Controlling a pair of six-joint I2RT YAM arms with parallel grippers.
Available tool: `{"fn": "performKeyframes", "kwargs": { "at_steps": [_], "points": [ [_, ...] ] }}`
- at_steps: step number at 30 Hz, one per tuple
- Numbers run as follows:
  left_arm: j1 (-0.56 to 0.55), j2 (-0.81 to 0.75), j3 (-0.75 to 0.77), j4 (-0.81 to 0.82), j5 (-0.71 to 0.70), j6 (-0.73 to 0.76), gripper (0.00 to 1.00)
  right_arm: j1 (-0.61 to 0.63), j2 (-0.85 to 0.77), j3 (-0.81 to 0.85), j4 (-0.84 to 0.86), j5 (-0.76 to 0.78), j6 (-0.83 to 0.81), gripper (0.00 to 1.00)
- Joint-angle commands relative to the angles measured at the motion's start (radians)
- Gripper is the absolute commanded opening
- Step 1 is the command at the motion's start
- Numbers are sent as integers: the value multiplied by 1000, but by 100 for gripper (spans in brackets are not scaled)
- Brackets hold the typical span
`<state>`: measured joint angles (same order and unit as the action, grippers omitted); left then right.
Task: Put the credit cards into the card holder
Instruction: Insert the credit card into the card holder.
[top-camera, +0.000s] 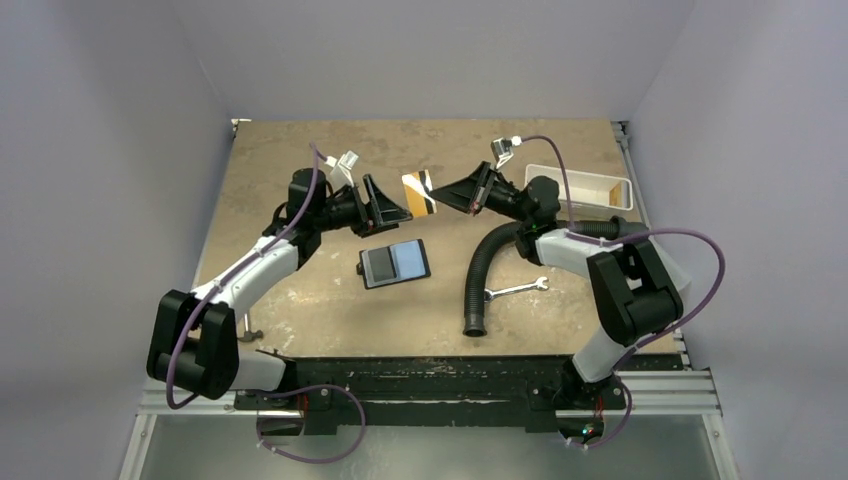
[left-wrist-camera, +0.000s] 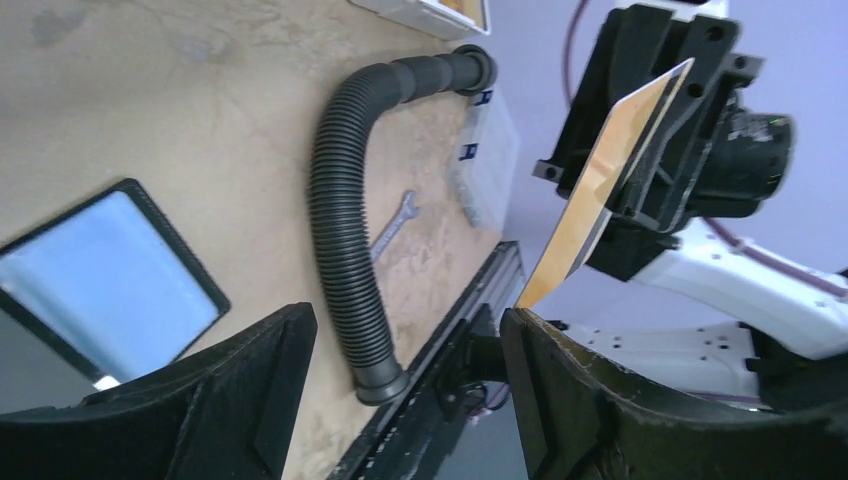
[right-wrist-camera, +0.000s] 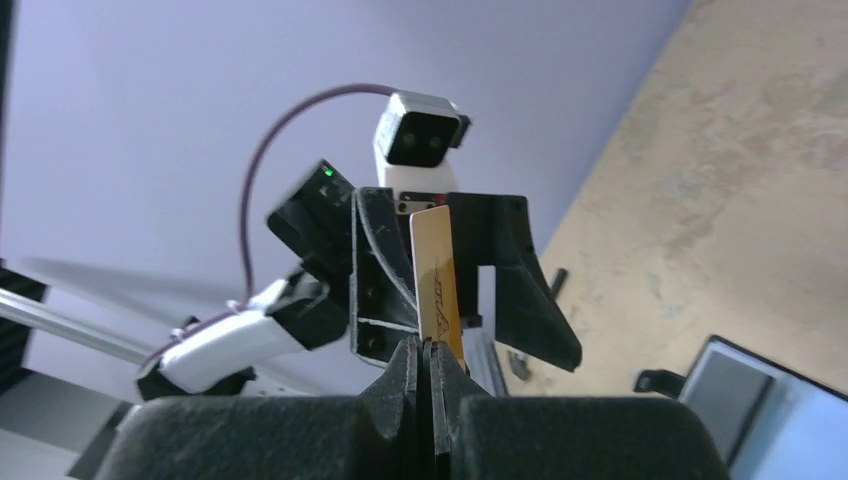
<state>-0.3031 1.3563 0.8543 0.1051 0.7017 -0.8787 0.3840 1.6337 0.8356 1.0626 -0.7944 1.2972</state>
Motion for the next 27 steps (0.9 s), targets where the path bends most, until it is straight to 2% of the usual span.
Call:
{"fn": "performKeyframes", "kwargs": {
  "at_steps": [1,10,16,19,24,27],
  "points": [
    [4,-60,-24,281,69,-196,73,6,35,-46,368,-66,229,0],
    [5,-122,-36,309,39,-237,73,8,24,-50,301,-62,193,0],
    [4,-85,-33,420,79,-306,72,28,23,-56,290,-65,192,0],
    [3,-75,-34,421,86,-299,69,40,24,-51,280,-62,188,0],
    [2,-75,-41,396,81,-274,51,55,31,-41,269,-62,184,0],
    [2,-91,-35,311,56,-212,32,57,35,-39,261,-59,180,0]
  ]
}}
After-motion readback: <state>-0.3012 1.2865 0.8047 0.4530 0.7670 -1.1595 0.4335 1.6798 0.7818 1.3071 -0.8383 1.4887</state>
